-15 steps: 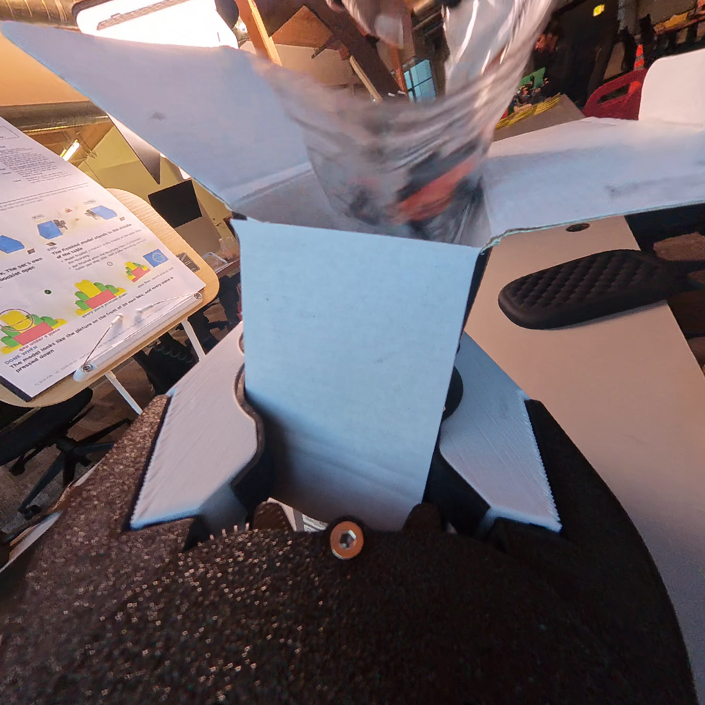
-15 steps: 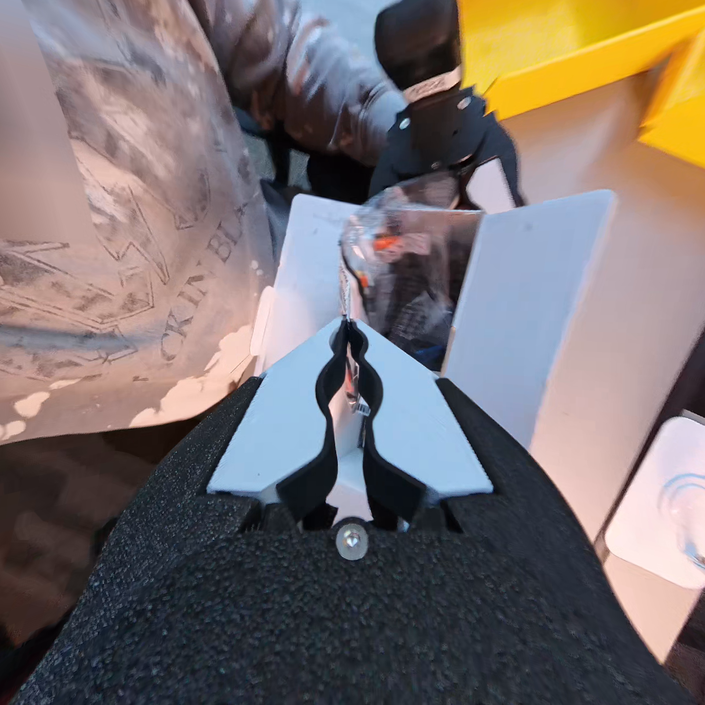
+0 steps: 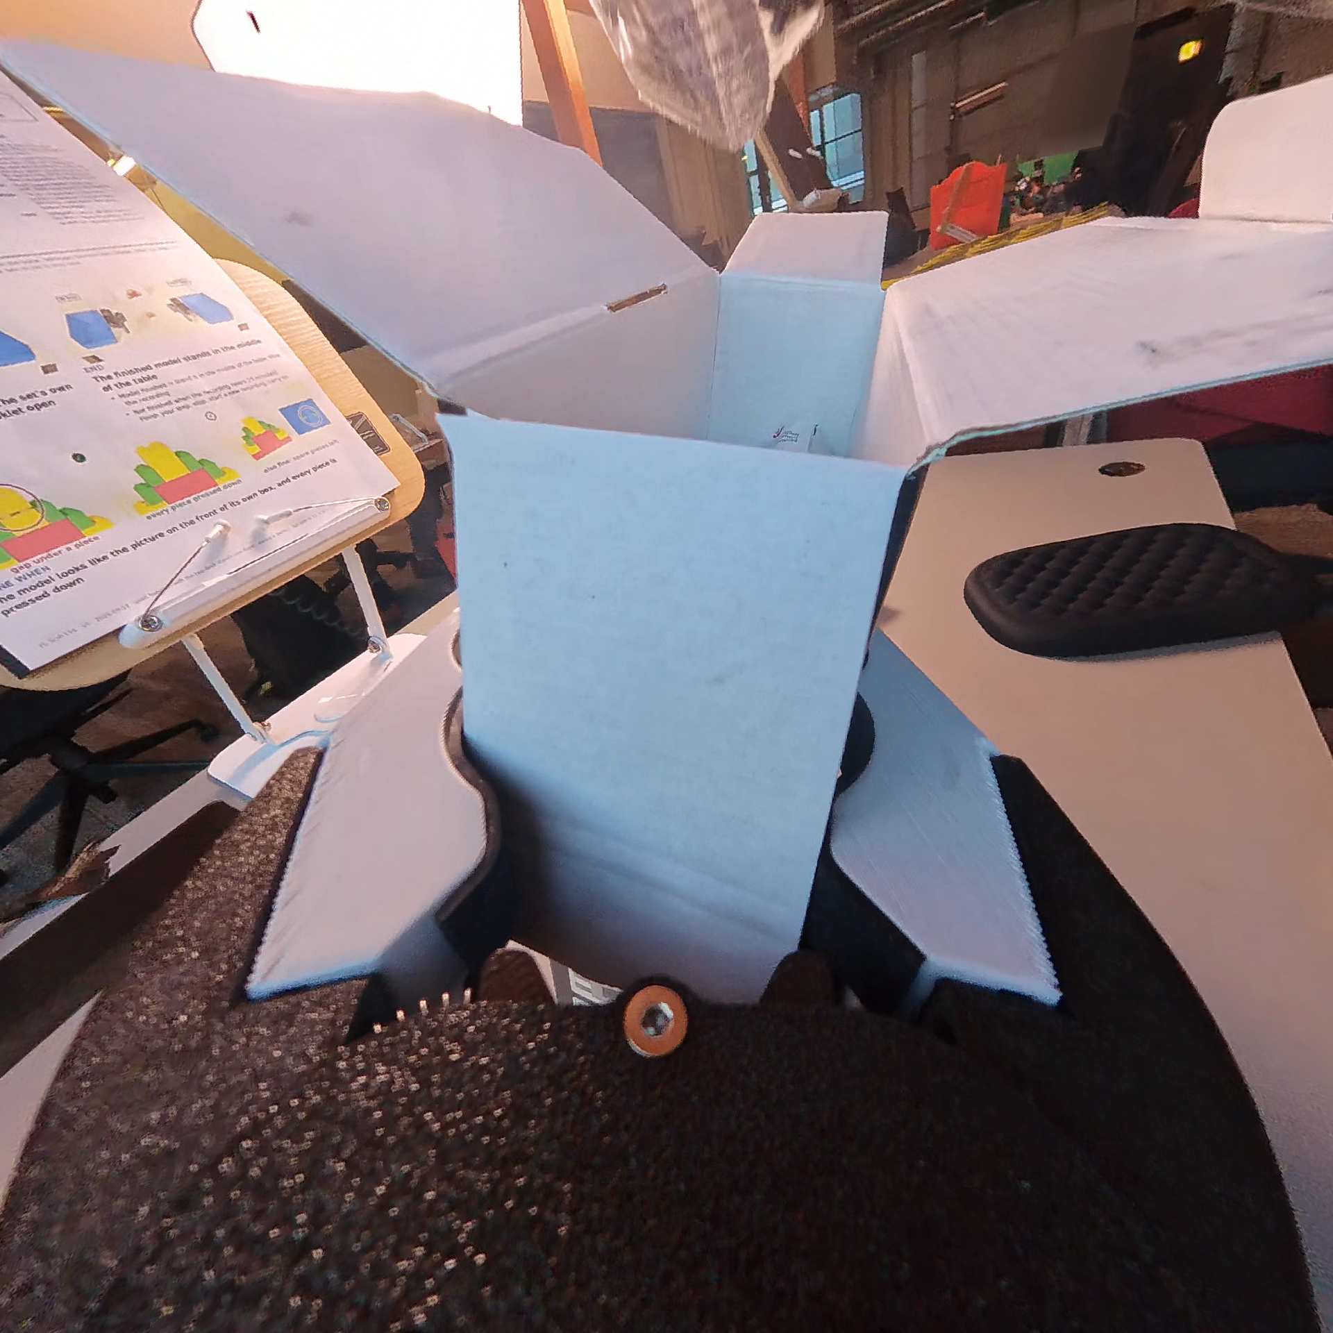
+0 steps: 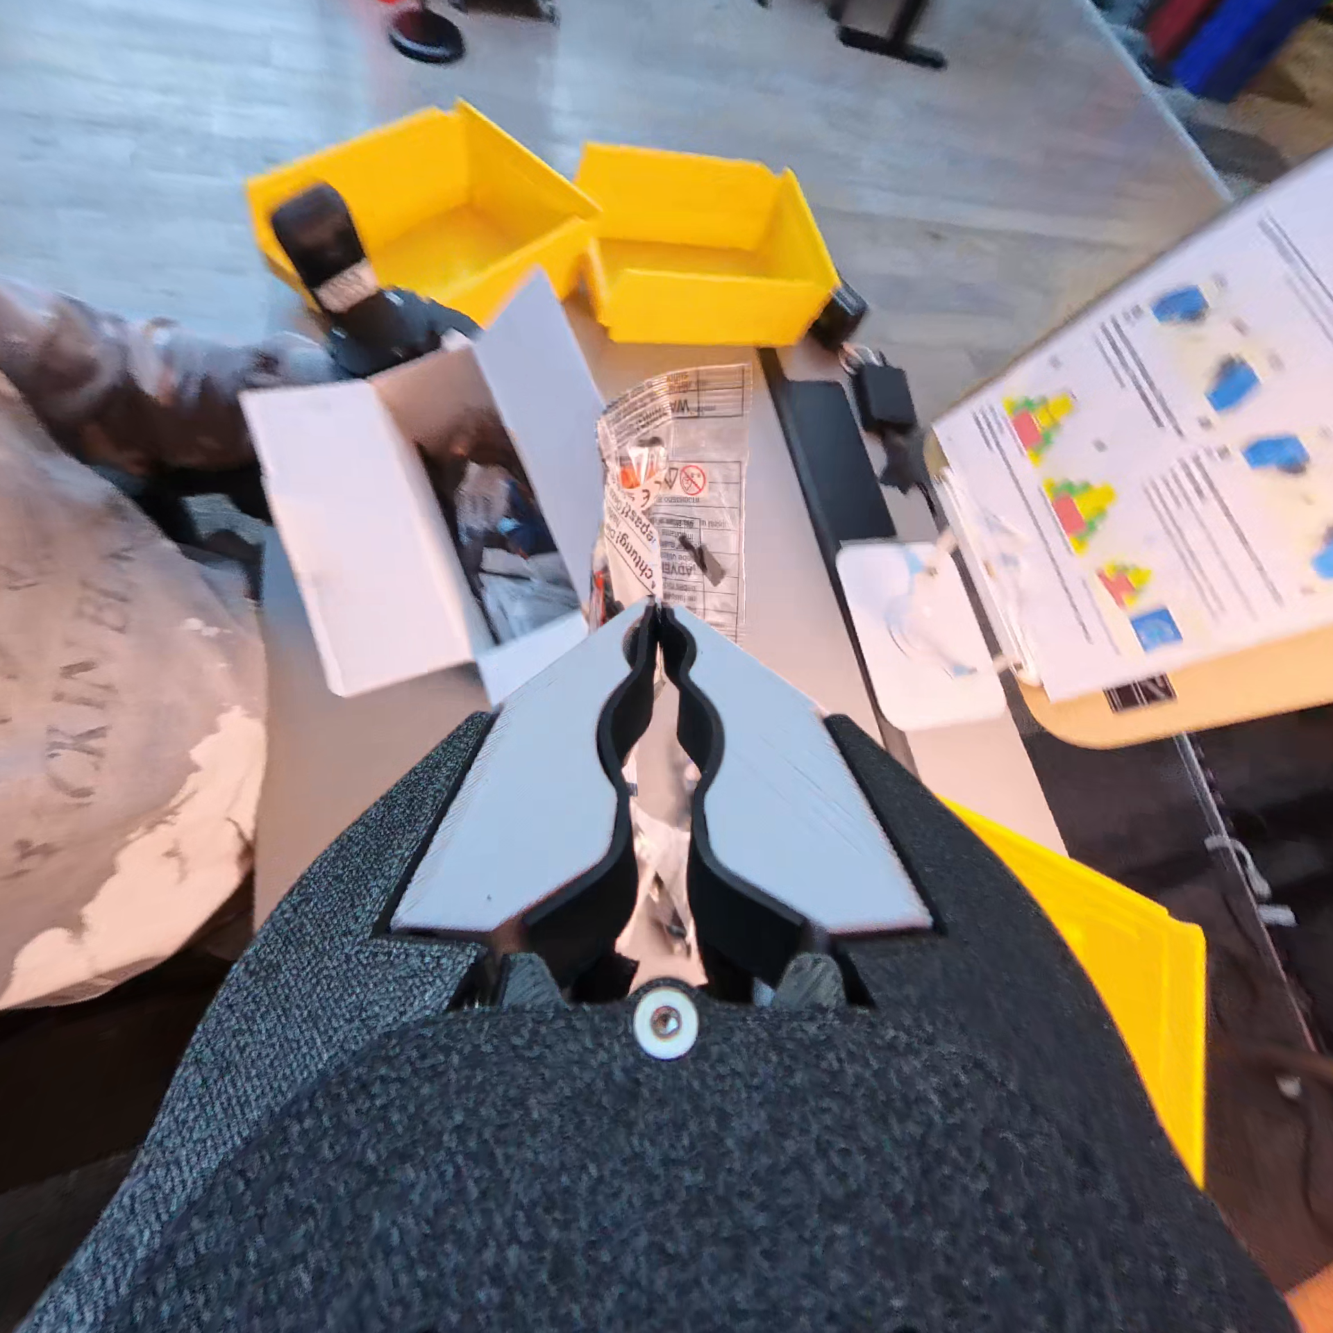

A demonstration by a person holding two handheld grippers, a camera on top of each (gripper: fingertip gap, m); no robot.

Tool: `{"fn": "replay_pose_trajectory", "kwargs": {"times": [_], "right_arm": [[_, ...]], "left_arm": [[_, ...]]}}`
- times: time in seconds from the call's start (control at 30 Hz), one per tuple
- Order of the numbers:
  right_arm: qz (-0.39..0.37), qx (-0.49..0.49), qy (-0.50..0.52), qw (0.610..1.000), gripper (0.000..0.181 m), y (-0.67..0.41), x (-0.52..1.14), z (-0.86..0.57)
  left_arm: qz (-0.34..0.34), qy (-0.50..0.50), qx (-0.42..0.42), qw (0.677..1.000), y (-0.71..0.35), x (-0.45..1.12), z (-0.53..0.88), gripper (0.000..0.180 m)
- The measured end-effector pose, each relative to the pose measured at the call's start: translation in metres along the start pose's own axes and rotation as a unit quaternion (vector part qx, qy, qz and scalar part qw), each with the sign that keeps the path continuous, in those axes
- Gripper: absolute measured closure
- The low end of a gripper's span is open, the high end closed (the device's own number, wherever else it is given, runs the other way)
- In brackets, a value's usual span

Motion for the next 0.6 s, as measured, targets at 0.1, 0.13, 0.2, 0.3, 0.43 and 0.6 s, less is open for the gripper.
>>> {"fn": "replay_pose_trajectory", "kwargs": {"times": [0.1,0.13,0.2,0.3,0.43,0.6], "right_arm": [[0.036,0.035,0.041,0.998,0.181,0.04,0.007,-0.022],[0.051,0.044,0.056,0.996,0.181,0.054,0.012,-0.029],[0.089,0.054,0.088,0.991,0.181,0.084,0.027,-0.043],[0.138,0.071,0.118,0.981,0.181,0.129,0.062,-0.06],[0.248,0.063,0.13,0.958,0.179,0.207,0.128,-0.064],[0.189,0.099,0.048,0.976,0.135,0.246,0.176,-0.032]], "left_arm": [[0.002,0.0,-0.01,1.0,0.0,0.001,0.004,0.081],[0.002,0.0,-0.013,1.0,0.0,0.001,0.005,0.083],[0.001,-0.001,-0.022,1.0,0.0,0.001,0.008,0.083],[-0.001,-0.004,-0.042,0.999,0.001,0.002,0.015,0.082],[-0.009,-0.007,-0.076,0.997,0.003,0.002,0.026,0.082],[-0.035,-0.002,-0.111,0.993,0.008,0.0,0.033,0.081]]}}
Point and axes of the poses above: each gripper's, where its closed fingertips meet, x out along the fingers, y out of its underside, z = x × y across the jaws, the point moved 7 cm from there along -x, back along the fingers, and after that the axes turned 4 degrees about -x, right-handed, at the moved point
